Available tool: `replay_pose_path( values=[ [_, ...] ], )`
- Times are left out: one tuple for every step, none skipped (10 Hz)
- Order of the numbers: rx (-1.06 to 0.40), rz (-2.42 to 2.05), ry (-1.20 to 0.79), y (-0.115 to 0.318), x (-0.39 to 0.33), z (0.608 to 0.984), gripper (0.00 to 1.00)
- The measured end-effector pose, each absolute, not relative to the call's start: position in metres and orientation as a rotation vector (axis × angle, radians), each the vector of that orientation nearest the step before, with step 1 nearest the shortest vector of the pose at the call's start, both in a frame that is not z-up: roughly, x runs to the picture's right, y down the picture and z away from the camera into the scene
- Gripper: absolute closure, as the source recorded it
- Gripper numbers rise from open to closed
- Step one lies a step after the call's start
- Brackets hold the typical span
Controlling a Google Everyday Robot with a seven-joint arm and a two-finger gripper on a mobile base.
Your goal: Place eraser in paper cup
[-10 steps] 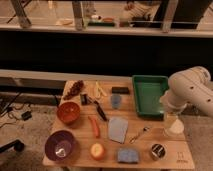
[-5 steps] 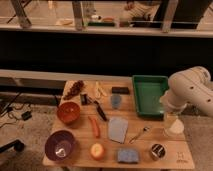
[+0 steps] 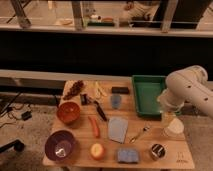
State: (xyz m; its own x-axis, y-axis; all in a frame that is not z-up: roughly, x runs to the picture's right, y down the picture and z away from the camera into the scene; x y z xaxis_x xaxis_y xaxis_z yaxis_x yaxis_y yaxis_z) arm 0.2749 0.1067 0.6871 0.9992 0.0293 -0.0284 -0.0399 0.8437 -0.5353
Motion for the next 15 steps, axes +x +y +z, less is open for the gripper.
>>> replay_pose_path(
  values=[
    [-0.563, 0.029, 0.014, 0.106, 0.273, 0.688, 0.20],
    [-0.559, 0.017, 0.004, 0.104, 0.266, 0.690, 0.20],
    [-0.557, 0.009, -0.010, 0.102, 0.258, 0.692, 0.20],
    [-0.549, 0.000, -0.019, 0.097, 0.253, 0.695, 0.20],
    [-0.544, -0.001, -0.025, 0.095, 0.250, 0.697, 0.20],
    [-0.538, -0.007, -0.031, 0.091, 0.247, 0.699, 0.20],
    [-0.529, -0.014, -0.046, 0.083, 0.237, 0.706, 0.20],
    [-0.522, -0.022, -0.059, 0.075, 0.227, 0.712, 0.20],
    [-0.517, -0.024, -0.071, 0.069, 0.221, 0.719, 0.20],
    [-0.514, -0.025, -0.076, 0.065, 0.219, 0.723, 0.20],
    [-0.512, -0.026, -0.084, 0.061, 0.216, 0.728, 0.20],
    [-0.513, -0.027, -0.093, 0.059, 0.211, 0.731, 0.20],
    [-0.513, -0.028, -0.100, 0.058, 0.208, 0.734, 0.20],
    [-0.513, -0.029, -0.110, 0.055, 0.202, 0.739, 0.20],
    [-0.511, -0.031, -0.121, 0.052, 0.196, 0.744, 0.20]
  ],
)
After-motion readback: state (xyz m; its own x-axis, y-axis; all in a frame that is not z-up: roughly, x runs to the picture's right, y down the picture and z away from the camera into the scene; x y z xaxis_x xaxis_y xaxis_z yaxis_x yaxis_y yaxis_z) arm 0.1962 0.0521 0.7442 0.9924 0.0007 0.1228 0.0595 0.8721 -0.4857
